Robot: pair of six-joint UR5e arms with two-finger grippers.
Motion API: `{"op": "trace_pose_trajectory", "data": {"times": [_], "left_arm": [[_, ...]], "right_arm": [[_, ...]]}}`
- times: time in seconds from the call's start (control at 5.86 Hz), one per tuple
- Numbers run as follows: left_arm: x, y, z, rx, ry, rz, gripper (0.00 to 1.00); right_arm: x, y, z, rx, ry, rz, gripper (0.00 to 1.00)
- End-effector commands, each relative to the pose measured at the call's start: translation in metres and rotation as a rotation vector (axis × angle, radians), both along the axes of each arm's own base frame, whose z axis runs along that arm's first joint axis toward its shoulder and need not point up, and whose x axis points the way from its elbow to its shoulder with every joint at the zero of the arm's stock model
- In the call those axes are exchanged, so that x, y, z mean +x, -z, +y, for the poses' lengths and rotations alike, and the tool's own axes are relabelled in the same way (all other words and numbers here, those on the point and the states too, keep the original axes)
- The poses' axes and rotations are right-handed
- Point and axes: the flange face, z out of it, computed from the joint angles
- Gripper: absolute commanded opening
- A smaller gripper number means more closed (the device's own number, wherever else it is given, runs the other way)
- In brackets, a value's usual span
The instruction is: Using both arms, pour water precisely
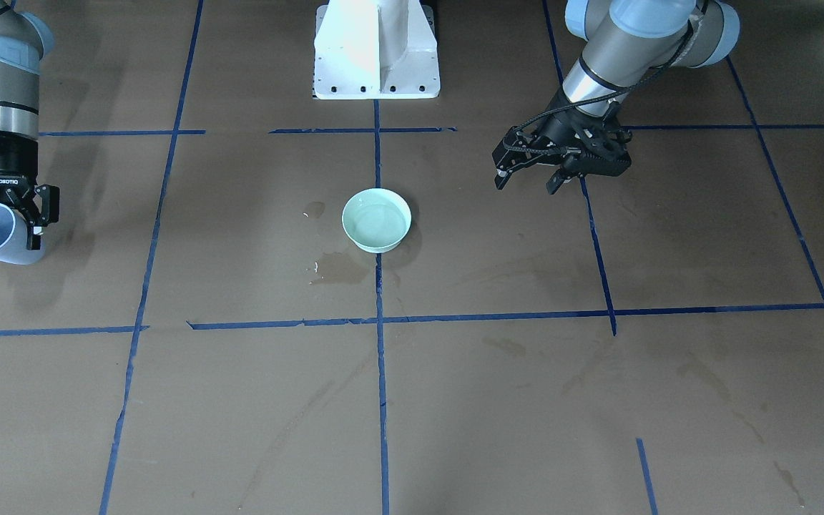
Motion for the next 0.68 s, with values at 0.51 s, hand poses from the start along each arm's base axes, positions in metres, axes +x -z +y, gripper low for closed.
{"op": "trace_pose_trajectory", "data": {"times": [0.51], "left_arm": [[-0.002, 0.004, 0.002, 0.005, 0.0, 0.006, 1.0]], "right_arm": [[0.004, -0.013, -0.008, -0.016, -0.014, 0.021, 0.13]]}}
